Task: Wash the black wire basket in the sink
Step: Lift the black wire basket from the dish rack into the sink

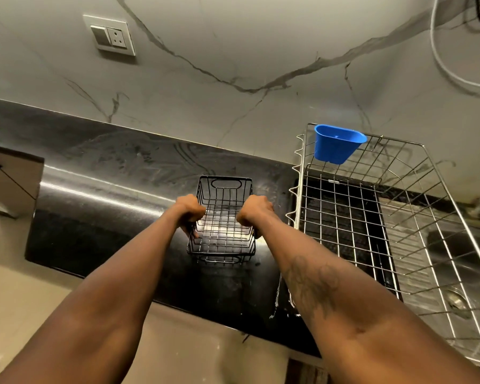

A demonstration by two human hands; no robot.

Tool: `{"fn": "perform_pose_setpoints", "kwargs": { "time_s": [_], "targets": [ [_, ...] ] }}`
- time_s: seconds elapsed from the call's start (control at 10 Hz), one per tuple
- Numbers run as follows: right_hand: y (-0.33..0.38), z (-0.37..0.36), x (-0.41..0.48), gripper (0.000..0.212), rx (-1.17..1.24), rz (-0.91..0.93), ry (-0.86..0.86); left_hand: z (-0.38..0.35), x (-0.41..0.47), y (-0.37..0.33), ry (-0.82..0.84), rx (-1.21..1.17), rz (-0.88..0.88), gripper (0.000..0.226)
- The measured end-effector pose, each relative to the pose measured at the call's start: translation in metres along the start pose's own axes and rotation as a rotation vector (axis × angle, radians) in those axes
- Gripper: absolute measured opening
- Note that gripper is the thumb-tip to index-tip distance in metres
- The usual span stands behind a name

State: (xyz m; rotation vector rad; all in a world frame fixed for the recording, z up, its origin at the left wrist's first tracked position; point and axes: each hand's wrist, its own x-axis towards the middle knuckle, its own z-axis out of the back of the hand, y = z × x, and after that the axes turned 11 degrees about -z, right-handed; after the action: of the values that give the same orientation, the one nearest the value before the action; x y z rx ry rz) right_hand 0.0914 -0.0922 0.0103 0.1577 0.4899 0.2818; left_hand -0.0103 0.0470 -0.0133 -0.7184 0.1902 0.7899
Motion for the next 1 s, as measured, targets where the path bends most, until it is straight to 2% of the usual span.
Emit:
{"fn": "perform_pose_setpoints", "kwargs": {
  "time_s": [0.1, 0.2, 0.3, 0.5, 0.8, 1.0],
  "targets": [
    [-0.002, 0.017, -0.007, 0.005, 0.164, 0.065, 0.052, 0.028, -0.006, -0.006, -0.052, -0.005, -0.007, 0.029],
    [-0.004, 0.032, -0.016, 0.006, 0.292, 0.105, 0.020, 0.043, -0.015, -0.012, -0.081, -0.028, -0.032, 0.026],
    [-0.008, 0.054, -0.028, 0.011, 0.473, 0.175, -0.074, 0.077, -0.037, -0.037, -0.041, -0.145, 0.000, 0.023],
    [-0.025, 0.093, -0.048, 0.021, 0.625, 0.242, -0.215, 0.112, -0.064, -0.080, 0.020, -0.184, -0.066, 0.022],
    [-0.079, 0.156, -0.059, 0.026, 0.683, 0.254, -0.435, 0.119, -0.096, -0.151, 0.021, -0.084, -0.237, 0.015],
    [-0.151, 0.193, -0.058, 0.029, 0.746, 0.167, -0.537, 0.081, -0.105, -0.218, 0.038, -0.071, -0.343, 0.014]
  ]
}}
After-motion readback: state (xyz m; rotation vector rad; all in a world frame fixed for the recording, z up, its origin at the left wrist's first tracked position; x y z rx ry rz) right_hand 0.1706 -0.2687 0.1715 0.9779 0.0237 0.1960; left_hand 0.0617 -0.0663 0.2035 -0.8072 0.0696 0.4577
